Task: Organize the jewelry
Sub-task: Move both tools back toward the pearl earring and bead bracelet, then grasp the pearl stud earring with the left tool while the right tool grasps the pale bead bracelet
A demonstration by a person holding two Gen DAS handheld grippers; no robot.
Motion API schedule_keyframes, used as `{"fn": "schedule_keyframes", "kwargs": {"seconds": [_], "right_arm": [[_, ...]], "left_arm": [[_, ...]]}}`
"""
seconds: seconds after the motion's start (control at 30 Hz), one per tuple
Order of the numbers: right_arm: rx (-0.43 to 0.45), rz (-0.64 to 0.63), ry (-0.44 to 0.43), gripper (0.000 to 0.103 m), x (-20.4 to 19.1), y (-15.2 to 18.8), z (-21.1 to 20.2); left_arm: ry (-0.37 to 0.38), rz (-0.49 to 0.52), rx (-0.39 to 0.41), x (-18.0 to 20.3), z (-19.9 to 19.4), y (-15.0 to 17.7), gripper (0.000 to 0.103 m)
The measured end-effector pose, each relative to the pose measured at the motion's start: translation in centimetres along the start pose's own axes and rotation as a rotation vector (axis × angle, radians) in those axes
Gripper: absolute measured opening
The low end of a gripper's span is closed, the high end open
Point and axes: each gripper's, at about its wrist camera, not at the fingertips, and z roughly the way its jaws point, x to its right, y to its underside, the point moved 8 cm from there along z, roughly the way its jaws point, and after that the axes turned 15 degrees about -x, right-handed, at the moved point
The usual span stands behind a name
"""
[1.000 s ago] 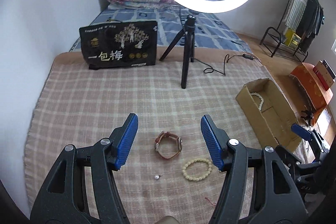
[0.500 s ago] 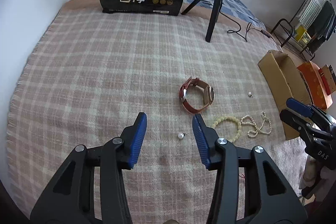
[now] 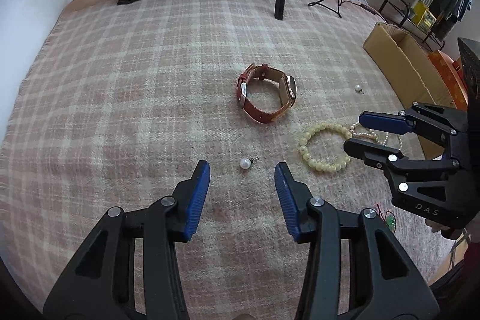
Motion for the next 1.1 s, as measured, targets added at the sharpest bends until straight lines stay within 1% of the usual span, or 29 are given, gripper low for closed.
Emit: {"fn": "schedule_keyframes", "kwargs": {"seconds": [0.1, 0.23, 0.53, 0.6, 0.63, 0.7, 0.73, 0.77, 0.87, 0.9, 0.93, 1.0, 1.03, 1.1], "right_arm": [[-0.006, -0.004, 0.005, 0.039, 0.2, -0.2, 0.4], [-0.012, -0.011, 0.015, 0.039, 0.6, -0.5, 0.8], [-0.022, -0.006, 0.002, 0.039, 0.4, -1.1, 1.8], [-0.026, -0.007, 0.001, 0.039, 0.3, -1.2, 2.0], [-0.028, -0.009, 0.003, 0.039, 0.3, -1.3, 2.1], [-0.032, -0.012, 0.002, 0.038, 0.2, -1.3, 2.3], [-0.035, -0.014, 0.004, 0.037, 0.1, -1.4, 2.3], [-0.038, -0.014, 0.007, 0.037, 0.1, -1.4, 2.5], [-0.047, -0.016, 0.006, 0.035, 0.2, -1.4, 2.9], [-0.047, -0.015, 0.003, 0.035, 0.2, -1.5, 2.9], [-0.046, -0.013, -0.003, 0.032, 0.2, -1.5, 2.9], [-0.044, -0.008, -0.016, 0.026, 0.2, -1.5, 2.9], [-0.044, -0.007, -0.025, 0.021, 0.1, -1.5, 2.9], [-0.042, -0.005, -0.033, 0.013, 0.1, -1.6, 2.9]], "left_arm": [[-0.025, 0.023, -0.006, 0.1, 0.6, -0.1, 0.046], [-0.039, 0.034, -0.024, -0.1, 1.7, 0.0, 0.046], [-0.026, 0.027, -0.018, -0.3, 2.3, -0.8, 0.046], [-0.023, 0.031, -0.02, -0.2, 2.6, -0.9, 0.042], [-0.025, 0.035, -0.023, -0.1, 2.7, -0.9, 0.037], [-0.021, 0.035, -0.021, -0.1, 2.9, -0.9, 0.036], [-0.018, 0.035, -0.02, -0.1, 2.9, -1.0, 0.034], [-0.018, 0.036, -0.019, -0.1, 2.9, -1.0, 0.03], [-0.02, 0.042, -0.018, -0.1, 3.0, -1.0, 0.023], [-0.017, 0.045, -0.018, 0.0, 2.9, -1.0, 0.018], [-0.017, 0.051, -0.02, 0.1, 3.0, -0.9, 0.014], [-0.023, 0.054, -0.018, 0.2, 2.9, -0.9, 0.012], [-0.021, 0.054, -0.018, 0.2, 2.9, -0.8, 0.01], [-0.021, 0.049, -0.019, 0.2, 2.9, -0.8, 0.01]]}}
